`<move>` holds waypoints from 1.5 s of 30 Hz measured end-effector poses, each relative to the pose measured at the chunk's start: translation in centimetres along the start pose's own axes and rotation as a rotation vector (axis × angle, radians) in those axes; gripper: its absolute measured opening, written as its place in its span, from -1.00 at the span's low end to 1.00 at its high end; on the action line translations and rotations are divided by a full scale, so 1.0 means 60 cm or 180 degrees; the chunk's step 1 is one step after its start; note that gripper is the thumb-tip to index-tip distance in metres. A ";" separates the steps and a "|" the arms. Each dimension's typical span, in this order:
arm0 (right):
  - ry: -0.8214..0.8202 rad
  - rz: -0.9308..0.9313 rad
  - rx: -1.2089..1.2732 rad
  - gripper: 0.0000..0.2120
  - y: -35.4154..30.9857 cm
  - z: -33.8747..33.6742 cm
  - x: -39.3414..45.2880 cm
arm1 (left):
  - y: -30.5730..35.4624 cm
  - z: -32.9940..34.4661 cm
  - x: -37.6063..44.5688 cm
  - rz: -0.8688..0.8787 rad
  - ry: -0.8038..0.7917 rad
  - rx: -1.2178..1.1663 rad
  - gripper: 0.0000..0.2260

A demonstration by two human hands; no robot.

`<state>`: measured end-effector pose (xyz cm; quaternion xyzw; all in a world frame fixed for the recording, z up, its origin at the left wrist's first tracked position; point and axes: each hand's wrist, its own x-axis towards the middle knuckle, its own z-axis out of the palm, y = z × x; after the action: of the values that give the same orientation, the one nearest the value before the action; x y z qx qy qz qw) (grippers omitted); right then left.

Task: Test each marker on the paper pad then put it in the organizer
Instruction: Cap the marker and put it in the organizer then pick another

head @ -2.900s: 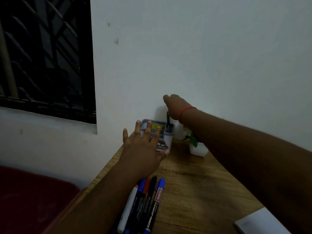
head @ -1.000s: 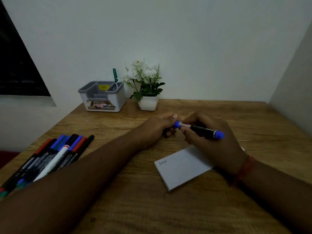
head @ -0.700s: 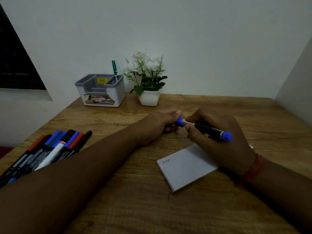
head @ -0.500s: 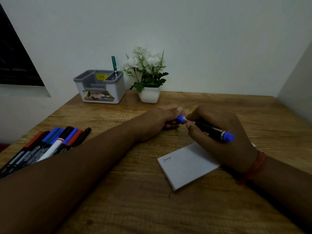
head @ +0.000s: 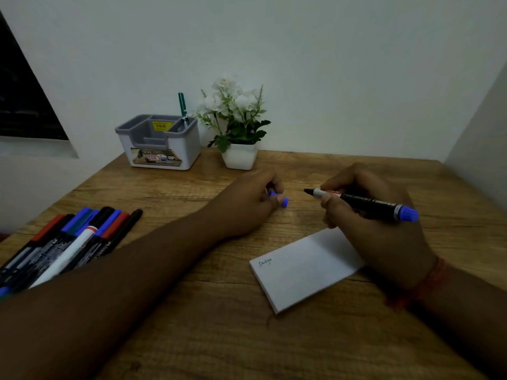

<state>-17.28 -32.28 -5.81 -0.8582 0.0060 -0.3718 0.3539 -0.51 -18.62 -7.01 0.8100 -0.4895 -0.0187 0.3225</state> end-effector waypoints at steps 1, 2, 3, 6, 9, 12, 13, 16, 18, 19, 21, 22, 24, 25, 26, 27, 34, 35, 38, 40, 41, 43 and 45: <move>-0.0026 0.0271 0.0210 -0.86 -0.001 0.000 -0.001 | -0.002 0.000 0.000 -0.0019 -0.0020 0.0030 -0.90; -0.0047 0.0422 0.0336 -0.86 -0.001 -0.001 -0.002 | -0.003 0.000 0.000 -0.0021 -0.0041 0.0045 -0.88; 0.0007 0.0504 0.0402 -0.85 -0.001 -0.002 -0.003 | -0.004 0.000 0.000 -0.0014 -0.0064 0.0051 -0.86; 0.0206 0.0404 0.0182 -0.93 -0.009 -0.004 -0.003 | -0.002 0.001 -0.001 0.0059 -0.0025 0.0094 -0.80; 0.0180 0.0429 0.0199 -0.93 -0.013 -0.006 -0.003 | 0.003 0.004 -0.004 -0.0015 0.0130 0.0416 -0.67; 0.0152 0.0496 0.0345 -0.92 -0.020 -0.010 0.000 | 0.010 0.011 -0.012 -0.0109 0.0074 0.0905 -0.50; 0.0158 0.0526 0.0464 -0.92 -0.024 -0.012 0.003 | 0.013 0.014 -0.014 -0.0133 -0.0005 0.1010 -0.45; 0.0264 0.0595 0.1025 -0.94 -0.047 -0.020 0.010 | 0.021 0.023 -0.019 -0.0146 -0.0163 0.1174 -0.37; 0.0223 0.0658 0.1373 -0.89 -0.064 -0.021 0.007 | 0.023 0.026 -0.020 -0.0089 -0.0162 0.1281 -0.36; 0.0107 0.0744 0.1462 -0.88 -0.072 -0.019 0.001 | 0.023 0.028 -0.020 -0.0061 -0.0189 0.1333 -0.35; -0.0277 0.1001 0.1437 -0.85 -0.082 -0.013 -0.013 | 0.022 0.031 -0.021 -0.0014 -0.0294 0.1474 -0.34; -0.0497 0.1141 0.1349 -0.85 -0.086 -0.009 -0.022 | 0.021 0.034 -0.020 0.0010 -0.0355 0.1566 -0.34; -0.0830 0.1290 0.1022 -0.88 -0.087 -0.001 -0.036 | 0.018 0.039 -0.020 0.0082 -0.0392 0.1726 -0.33; -0.0909 0.1308 0.0844 -0.88 -0.086 0.003 -0.040 | 0.017 0.041 -0.021 0.0119 -0.0360 0.1753 -0.31; -0.0936 0.1309 0.0727 -0.87 -0.084 0.007 -0.043 | 0.016 0.042 -0.021 0.0150 -0.0321 0.1753 -0.27; -0.0940 0.1299 0.0668 -0.86 -0.083 0.009 -0.045 | 0.015 0.043 -0.021 0.0171 -0.0285 0.1756 -0.24; -0.0996 0.1127 0.0423 -0.88 -0.075 0.012 -0.045 | 0.014 0.049 -0.020 0.0199 -0.0098 0.1859 -0.24; -0.1005 0.1098 0.0321 -0.88 -0.074 0.011 -0.044 | 0.014 0.050 -0.020 0.0202 -0.0089 0.1859 -0.24; -0.0915 0.1222 0.0294 -0.89 -0.067 0.007 -0.043 | 0.014 0.050 -0.020 0.0233 -0.0036 0.1914 -0.29; -0.0860 0.1302 0.0239 -0.89 -0.063 0.007 -0.042 | 0.015 0.050 -0.021 0.0253 -0.0013 0.1912 -0.35; -0.0840 0.1332 0.0210 -0.89 -0.063 0.008 -0.043 | 0.016 0.049 -0.021 0.0244 -0.0009 0.1884 -0.37; -0.0804 0.1433 0.0252 -0.90 -0.065 0.009 -0.043 | 0.023 0.048 -0.021 0.0148 -0.0057 0.1730 -0.42; -0.0732 0.1509 0.0297 -0.91 -0.067 0.008 -0.042 | 0.028 0.051 -0.021 0.0015 -0.0187 0.1629 -0.43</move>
<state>-19.81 -28.27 -5.20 -0.8522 0.1495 -0.1785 0.4686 -3.55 -19.67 -8.89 0.8632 -0.4893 0.0830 0.0927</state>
